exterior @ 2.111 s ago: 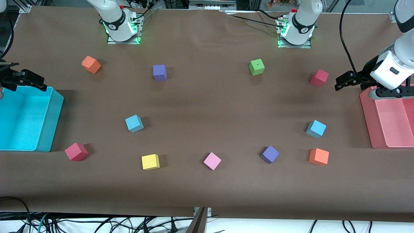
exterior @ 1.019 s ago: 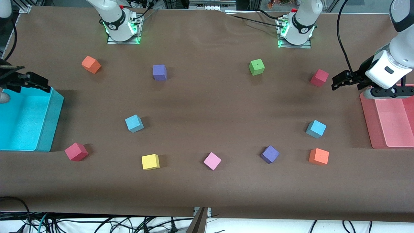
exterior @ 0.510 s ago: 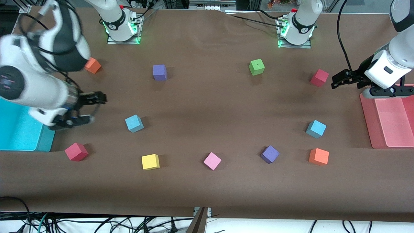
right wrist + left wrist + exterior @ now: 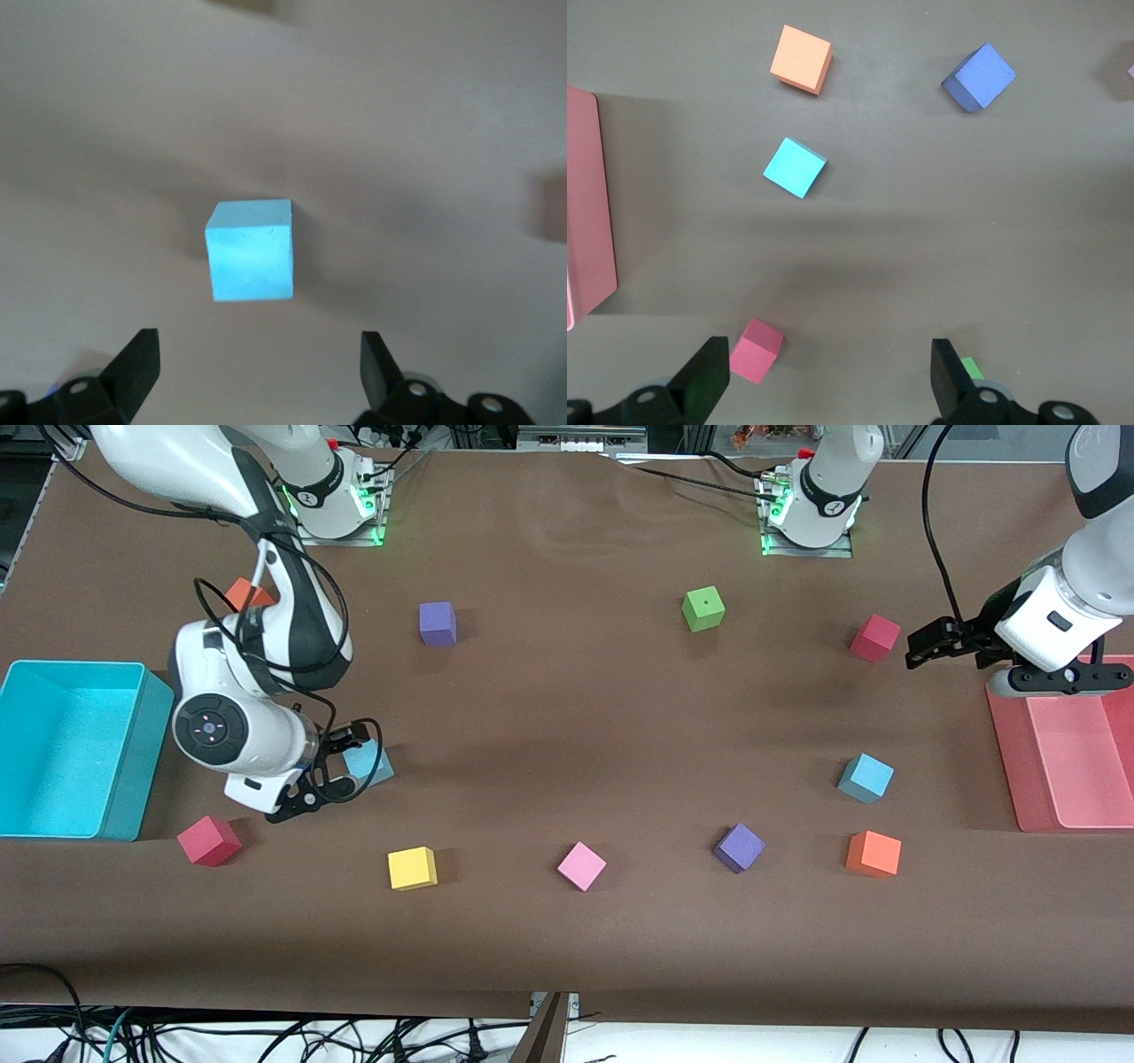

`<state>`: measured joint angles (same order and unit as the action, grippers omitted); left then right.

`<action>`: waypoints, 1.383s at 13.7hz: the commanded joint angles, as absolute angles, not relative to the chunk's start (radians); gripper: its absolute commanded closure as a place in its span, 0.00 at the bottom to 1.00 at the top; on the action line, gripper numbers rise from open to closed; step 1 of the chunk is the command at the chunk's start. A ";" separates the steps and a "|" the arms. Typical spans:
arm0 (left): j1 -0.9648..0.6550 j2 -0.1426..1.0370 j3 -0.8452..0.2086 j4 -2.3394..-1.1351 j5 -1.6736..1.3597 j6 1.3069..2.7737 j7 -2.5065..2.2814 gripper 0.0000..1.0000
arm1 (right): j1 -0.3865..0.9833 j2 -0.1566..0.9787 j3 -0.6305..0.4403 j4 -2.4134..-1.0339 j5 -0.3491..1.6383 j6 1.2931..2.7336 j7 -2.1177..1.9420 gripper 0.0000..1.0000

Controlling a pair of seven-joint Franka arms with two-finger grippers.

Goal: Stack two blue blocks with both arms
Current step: 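Reach the right gripper down over the cyan cube near the cyan bin, then close the right gripper on the cyan cube and lift it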

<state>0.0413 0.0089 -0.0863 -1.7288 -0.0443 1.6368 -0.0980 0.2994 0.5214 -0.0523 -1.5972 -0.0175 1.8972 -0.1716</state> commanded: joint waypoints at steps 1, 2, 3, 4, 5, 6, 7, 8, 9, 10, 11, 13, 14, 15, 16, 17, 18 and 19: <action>0.048 0.017 -0.089 -1.709 -0.037 1.624 -0.080 0.00 | 0.296 0.492 -0.045 -1.747 -0.003 2.049 -0.224 0.00; 0.048 0.017 -0.089 -1.709 -0.035 1.624 -0.080 0.00 | 0.296 0.492 -0.044 -1.791 -0.003 2.109 -0.233 0.00; 0.049 0.017 -0.089 -1.709 -0.037 1.624 -0.080 0.00 | 0.296 0.494 -0.044 -1.821 -0.003 2.147 -0.238 0.00; 0.051 0.017 -0.087 -1.709 -0.035 1.623 -0.080 0.00 | 0.296 0.502 -0.040 -1.833 -0.003 2.164 -0.239 0.00; 0.051 0.017 -0.087 -1.709 -0.035 1.624 -0.078 0.00 | 0.296 0.506 -0.040 -1.835 -0.003 2.172 -0.239 0.00; 0.052 0.018 -0.083 -1.709 -0.035 1.624 -0.078 0.00 | 0.296 0.514 -0.038 -1.838 -0.003 2.175 -0.238 0.00; 0.052 0.017 -0.081 -1.709 -0.031 1.623 -0.078 0.00 | 0.296 0.520 -0.037 -1.838 -0.003 2.177 -0.238 0.00; 0.054 0.017 -0.081 -1.709 -0.029 1.623 -0.080 0.00 | 0.296 0.528 -0.035 -1.838 -0.003 2.183 -0.238 0.00; 0.054 0.017 -0.081 -1.709 -0.031 1.621 -0.080 0.00 | 0.296 0.535 -0.029 -1.838 -0.003 2.186 -0.238 0.00; 0.054 0.017 -0.081 -1.709 -0.031 1.621 -0.080 0.00 | 0.296 0.544 -0.028 -1.839 -0.003 2.195 -0.239 0.00; 0.054 0.017 -0.081 -1.709 -0.031 1.618 -0.080 0.00 | 0.296 0.548 -0.028 -1.845 -0.003 2.209 -0.239 0.00; 0.054 0.017 -0.081 -1.710 -0.032 1.617 -0.080 0.00 | 0.296 0.555 -0.026 -1.856 -0.003 2.235 -0.239 0.00; 0.054 0.017 -0.081 -1.709 -0.034 1.617 -0.080 0.00 | 0.296 0.561 -0.026 -1.856 -0.003 2.238 -0.239 0.00; 0.054 0.017 -0.081 -1.709 -0.035 1.617 -0.081 0.00 | 0.295 0.563 -0.026 -1.855 -0.003 2.238 -0.239 0.02; 0.054 0.017 -0.081 -1.709 -0.037 1.617 -0.081 0.00 | 0.295 0.563 -0.026 -1.855 -0.003 2.238 -0.238 0.25; 0.054 0.017 -0.081 -1.709 -0.037 1.618 -0.081 0.00 | 0.295 0.563 -0.026 -1.853 -0.003 2.237 -0.236 0.49; 0.052 0.017 -0.083 -1.709 -0.037 1.617 -0.081 0.00 | 0.296 0.563 -0.026 -1.847 -0.003 2.229 -0.232 0.63; 0.054 0.017 -0.083 -1.709 -0.037 1.618 -0.081 0.00 | 0.299 0.558 -0.025 -1.841 -0.002 2.224 -0.219 0.67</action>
